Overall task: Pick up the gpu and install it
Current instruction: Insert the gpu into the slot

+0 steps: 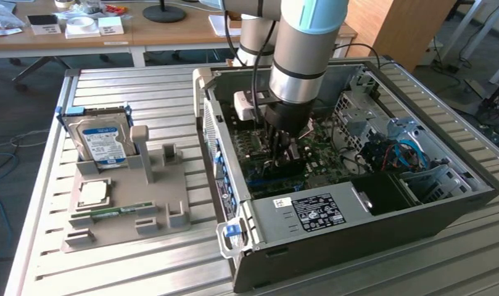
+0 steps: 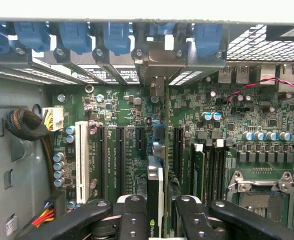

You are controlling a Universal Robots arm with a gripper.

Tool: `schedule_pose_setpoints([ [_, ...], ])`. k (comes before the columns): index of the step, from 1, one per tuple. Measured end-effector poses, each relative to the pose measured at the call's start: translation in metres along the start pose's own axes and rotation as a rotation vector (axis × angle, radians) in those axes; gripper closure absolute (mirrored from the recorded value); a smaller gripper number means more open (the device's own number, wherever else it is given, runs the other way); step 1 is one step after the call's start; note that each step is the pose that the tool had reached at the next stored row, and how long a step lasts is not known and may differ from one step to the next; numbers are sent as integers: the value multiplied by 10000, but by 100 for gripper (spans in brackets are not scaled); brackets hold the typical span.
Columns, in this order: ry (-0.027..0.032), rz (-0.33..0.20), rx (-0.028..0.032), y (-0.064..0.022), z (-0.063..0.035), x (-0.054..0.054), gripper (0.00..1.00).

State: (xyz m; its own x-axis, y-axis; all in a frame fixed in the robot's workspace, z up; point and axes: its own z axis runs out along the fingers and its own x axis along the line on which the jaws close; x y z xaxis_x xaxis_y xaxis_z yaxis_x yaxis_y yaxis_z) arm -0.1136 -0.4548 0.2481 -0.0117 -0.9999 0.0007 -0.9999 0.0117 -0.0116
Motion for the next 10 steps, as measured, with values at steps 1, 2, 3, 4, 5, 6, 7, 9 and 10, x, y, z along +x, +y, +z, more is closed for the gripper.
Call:
schedule_pose_setpoints([
  [1,1,-1,0,0,1,1,74],
  [2,-2,-2,1,2,5,2,74],
  [3,-4,-2,1,6,8,3,74],
  [4,-5,-3,0,6,9,3,74],
  [5,-5,-2,0,7,9,3,74],
  [6,-5,-1,0,7,9,3,74],
  [7,-5,-1,0,7,9,3,74],
  [9,-4,0,2,12,9,3,74],
  [10,-6,-2,4,16,10,3,74],
])
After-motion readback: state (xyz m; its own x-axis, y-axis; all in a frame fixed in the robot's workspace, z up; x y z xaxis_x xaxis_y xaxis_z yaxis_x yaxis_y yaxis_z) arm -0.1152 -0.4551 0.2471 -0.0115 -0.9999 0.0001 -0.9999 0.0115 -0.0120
